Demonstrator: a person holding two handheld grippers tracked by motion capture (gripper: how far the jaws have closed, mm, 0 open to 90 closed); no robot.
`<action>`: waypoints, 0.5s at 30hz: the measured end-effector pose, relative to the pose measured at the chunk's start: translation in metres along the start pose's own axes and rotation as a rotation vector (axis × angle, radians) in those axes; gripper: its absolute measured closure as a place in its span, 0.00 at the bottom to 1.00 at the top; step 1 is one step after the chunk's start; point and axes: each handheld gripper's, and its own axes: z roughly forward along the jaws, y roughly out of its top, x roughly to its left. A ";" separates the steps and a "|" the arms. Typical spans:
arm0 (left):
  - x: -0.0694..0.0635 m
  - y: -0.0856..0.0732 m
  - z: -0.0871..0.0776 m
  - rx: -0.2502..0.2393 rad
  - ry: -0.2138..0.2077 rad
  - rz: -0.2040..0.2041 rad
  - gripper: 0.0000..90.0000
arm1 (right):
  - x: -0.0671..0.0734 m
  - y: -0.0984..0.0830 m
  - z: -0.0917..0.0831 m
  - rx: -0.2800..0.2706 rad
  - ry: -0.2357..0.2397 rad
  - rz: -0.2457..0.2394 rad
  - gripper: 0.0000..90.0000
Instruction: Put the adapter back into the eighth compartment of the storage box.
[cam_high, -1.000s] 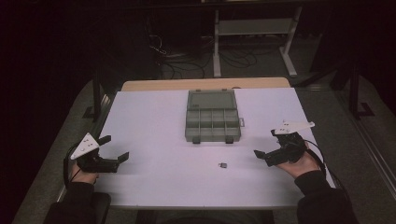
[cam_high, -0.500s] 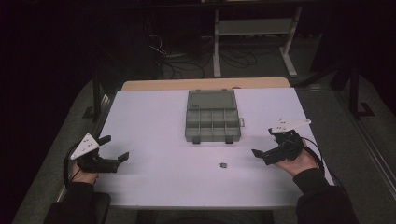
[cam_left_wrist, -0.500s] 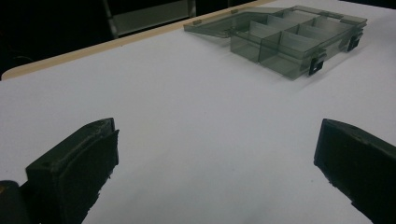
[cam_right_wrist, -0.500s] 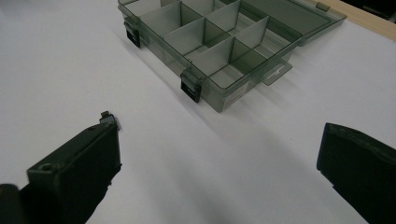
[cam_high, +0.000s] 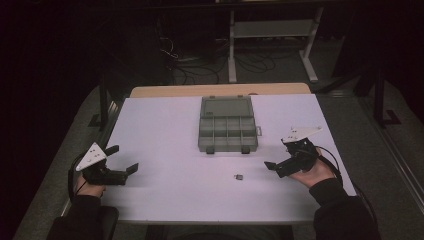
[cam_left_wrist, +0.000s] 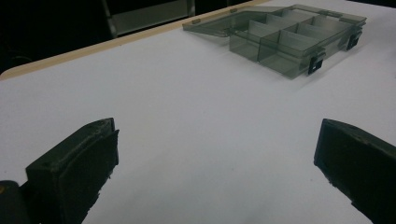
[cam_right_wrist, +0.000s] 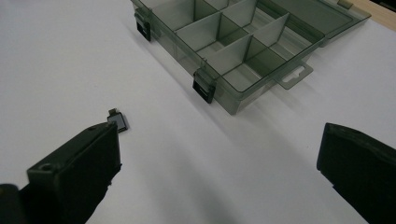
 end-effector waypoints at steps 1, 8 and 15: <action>0.000 0.000 0.000 0.000 0.001 0.000 0.00 | 0.000 0.000 0.000 0.002 0.001 0.001 0.00; 0.000 0.000 0.000 -0.003 0.003 -0.002 0.00 | 0.001 0.005 0.005 0.017 0.009 -0.012 0.00; 0.000 0.000 0.000 0.000 0.004 0.000 0.00 | 0.003 0.009 0.009 0.029 0.018 -0.024 0.00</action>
